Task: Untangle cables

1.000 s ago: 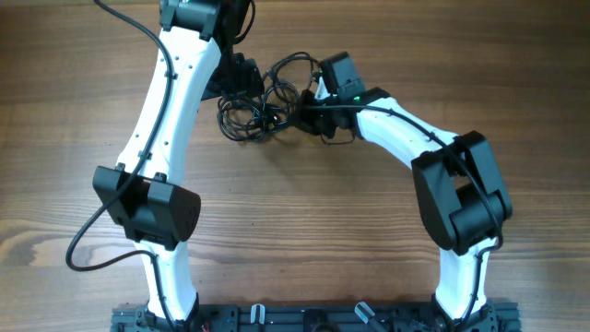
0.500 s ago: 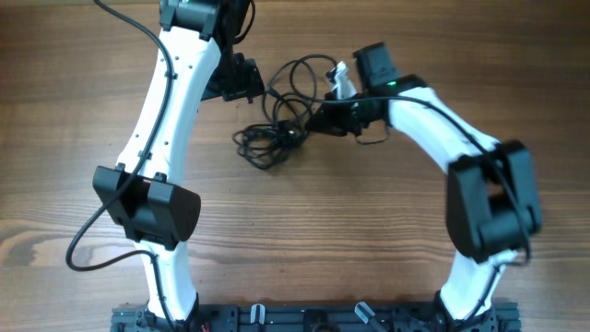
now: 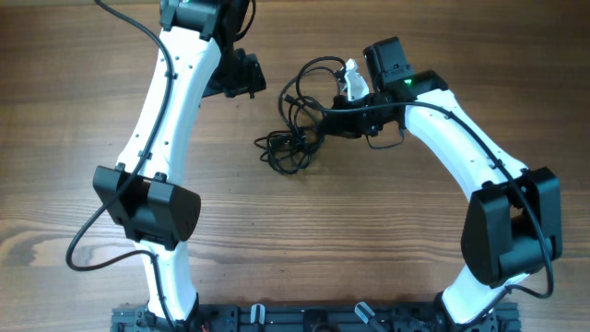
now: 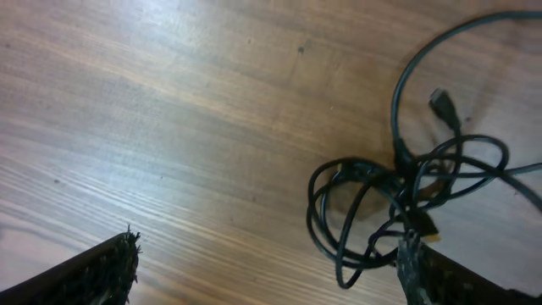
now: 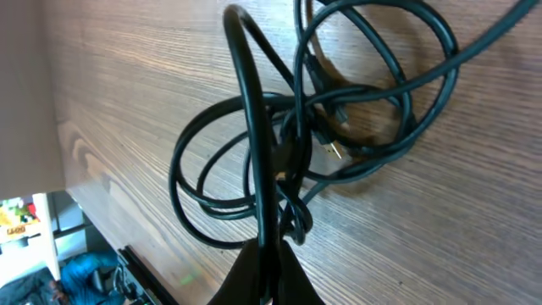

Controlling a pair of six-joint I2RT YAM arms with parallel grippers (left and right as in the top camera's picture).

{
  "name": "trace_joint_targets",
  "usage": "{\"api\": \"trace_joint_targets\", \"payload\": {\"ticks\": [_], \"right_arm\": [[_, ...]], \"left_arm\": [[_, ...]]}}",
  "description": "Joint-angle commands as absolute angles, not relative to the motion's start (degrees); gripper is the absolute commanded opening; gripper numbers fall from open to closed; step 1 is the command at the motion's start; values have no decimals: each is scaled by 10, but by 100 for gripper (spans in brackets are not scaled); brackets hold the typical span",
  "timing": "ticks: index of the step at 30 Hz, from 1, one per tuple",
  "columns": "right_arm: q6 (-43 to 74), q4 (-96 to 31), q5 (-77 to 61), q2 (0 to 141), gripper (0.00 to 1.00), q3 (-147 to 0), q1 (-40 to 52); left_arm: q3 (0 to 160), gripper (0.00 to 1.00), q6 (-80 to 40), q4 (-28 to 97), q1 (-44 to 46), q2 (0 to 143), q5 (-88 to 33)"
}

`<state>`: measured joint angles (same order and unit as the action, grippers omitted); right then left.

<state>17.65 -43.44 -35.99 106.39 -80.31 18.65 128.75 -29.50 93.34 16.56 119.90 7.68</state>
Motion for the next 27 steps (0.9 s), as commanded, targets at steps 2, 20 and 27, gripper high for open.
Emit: {"api": "trace_joint_targets", "payload": {"ticks": [2, 20, 27], "right_arm": [[167, -438, -341, 1064, 4, -809, 188], [171, -447, -313, 1065, 4, -809, 187], [171, -448, -313, 1065, 4, -809, 187]], "left_arm": [[1285, 100, -305, 910, 166, 1191, 77], [1014, 61, -102, 766, 110, 1217, -302], [882, 59, -93, 590, 143, 1217, -328]]}}
